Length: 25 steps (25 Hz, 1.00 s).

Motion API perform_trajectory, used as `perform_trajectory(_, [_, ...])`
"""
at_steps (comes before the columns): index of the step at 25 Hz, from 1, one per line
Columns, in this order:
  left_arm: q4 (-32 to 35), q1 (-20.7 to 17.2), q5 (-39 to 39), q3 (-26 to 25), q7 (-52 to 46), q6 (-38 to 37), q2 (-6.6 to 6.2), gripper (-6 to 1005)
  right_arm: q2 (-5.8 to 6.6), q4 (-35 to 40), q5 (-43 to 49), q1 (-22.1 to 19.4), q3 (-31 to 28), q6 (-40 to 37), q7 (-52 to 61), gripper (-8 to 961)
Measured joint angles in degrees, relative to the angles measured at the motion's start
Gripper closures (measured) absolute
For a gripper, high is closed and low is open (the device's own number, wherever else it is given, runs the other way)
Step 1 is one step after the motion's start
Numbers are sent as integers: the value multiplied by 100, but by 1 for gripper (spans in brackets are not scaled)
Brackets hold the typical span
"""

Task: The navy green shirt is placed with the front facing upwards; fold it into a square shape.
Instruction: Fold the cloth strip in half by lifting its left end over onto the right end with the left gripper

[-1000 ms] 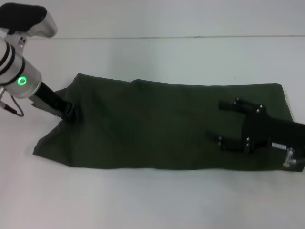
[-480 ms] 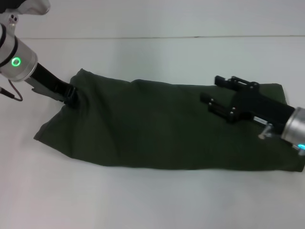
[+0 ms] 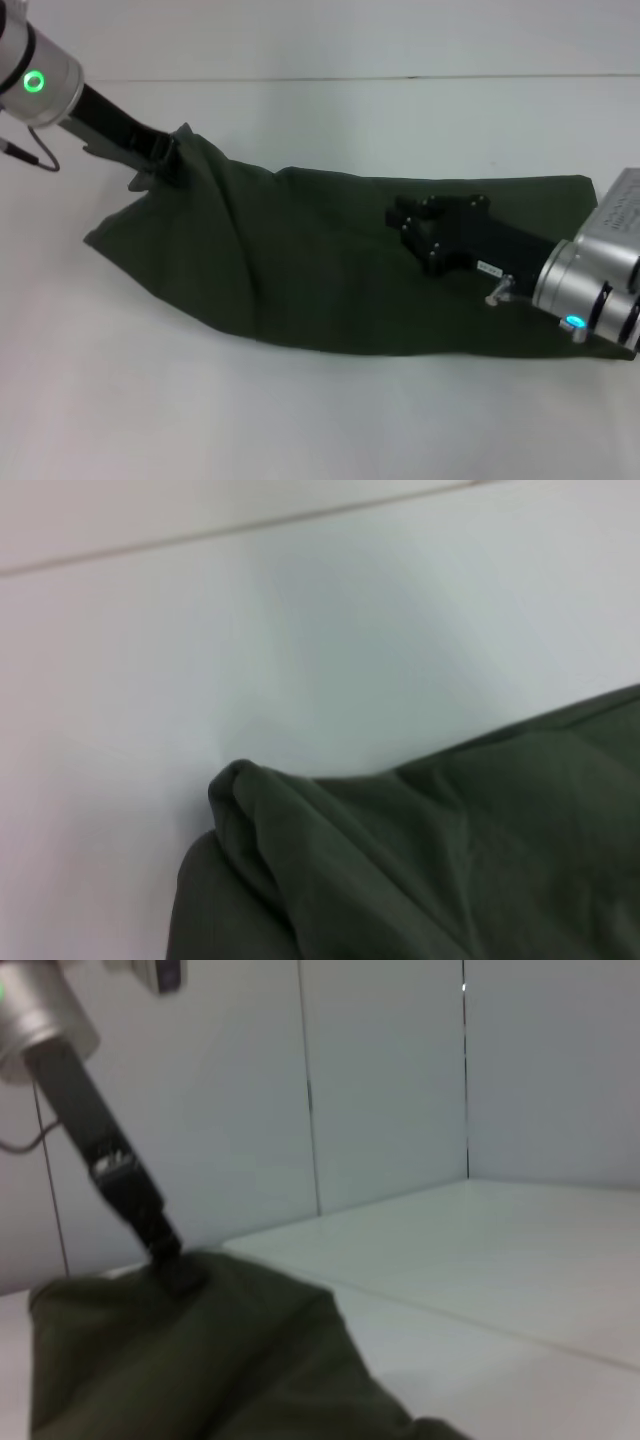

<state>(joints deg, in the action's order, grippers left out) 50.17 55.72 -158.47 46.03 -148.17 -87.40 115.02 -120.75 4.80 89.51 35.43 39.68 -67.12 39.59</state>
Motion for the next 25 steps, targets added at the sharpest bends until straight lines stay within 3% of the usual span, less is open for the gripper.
perform_trajectory(6, [90,199,48,-81,13,-80,-59,926,-3,-334,14,139,-1,314,-11,863])
perform_trajectory(9, [103,293,120,-86,22,-131,-90,925,-15,-431,-2,202,-68,417,-32,954])
perform_trajectory(17, [238,586,406,-86,-55,-425,-192,925,-28,-992,-5,615,-367,744,-470,946])
perform_trajectory(25, [644,806,436,-86,-218,-811,-183,926,-37,-1300,37,1009,-385,1126,-486,937])
